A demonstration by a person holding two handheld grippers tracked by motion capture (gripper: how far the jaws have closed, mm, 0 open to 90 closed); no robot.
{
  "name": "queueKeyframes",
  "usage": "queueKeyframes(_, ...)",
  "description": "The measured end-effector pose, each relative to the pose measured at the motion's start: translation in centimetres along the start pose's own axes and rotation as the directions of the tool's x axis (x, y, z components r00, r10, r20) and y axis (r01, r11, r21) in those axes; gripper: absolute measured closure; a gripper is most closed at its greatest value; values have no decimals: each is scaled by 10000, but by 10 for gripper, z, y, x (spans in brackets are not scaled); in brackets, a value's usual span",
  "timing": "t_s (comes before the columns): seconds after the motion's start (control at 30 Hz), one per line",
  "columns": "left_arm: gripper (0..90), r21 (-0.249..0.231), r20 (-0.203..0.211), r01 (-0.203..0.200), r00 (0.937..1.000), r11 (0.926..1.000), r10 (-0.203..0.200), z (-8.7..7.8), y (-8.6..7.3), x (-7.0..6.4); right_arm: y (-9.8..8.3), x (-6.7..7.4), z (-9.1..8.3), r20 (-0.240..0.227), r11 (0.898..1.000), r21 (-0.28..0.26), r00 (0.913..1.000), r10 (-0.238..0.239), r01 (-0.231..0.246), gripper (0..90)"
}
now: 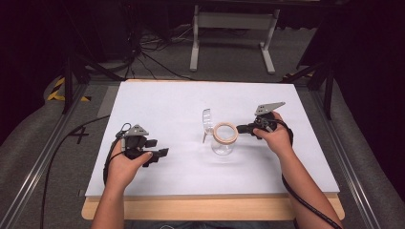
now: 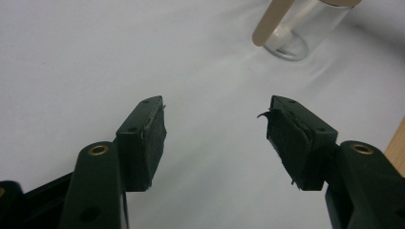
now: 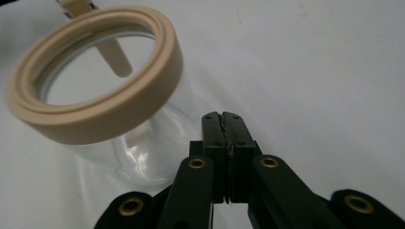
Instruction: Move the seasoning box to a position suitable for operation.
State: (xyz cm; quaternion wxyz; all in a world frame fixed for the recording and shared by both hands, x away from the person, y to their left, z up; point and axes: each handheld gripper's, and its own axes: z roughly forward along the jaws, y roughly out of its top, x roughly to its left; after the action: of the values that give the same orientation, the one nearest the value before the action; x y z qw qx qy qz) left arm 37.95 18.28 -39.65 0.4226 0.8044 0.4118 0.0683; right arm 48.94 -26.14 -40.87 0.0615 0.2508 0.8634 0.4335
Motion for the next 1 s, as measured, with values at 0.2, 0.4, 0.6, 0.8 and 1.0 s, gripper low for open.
queueKeyframes(0.2,389,64,-51,237,9997,9997,-237,1,-6,3,-5,-7,17,-346,9998,112,9993,172,-168,895)
queueKeyframes(0.4,384,109,179,201,9996,9997,-203,5,-6,0,-5,-1,24,-703,9996,264,9975,-43,61,897)
queueKeyframes(0.6,383,63,186,256,9995,9997,-258,6,-6,2,-6,1,24,-552,9994,317,9984,-152,169,899)
queueKeyframes(0.8,378,101,369,375,9986,9992,-379,12,-5,3,-8,8,22,-487,9980,486,9981,-375,399,900)
queueKeyframes(1.0,374,135,586,186,9981,9997,-193,20,2,2,-11,19,19,-587,9952,747,9965,-589,632,899)
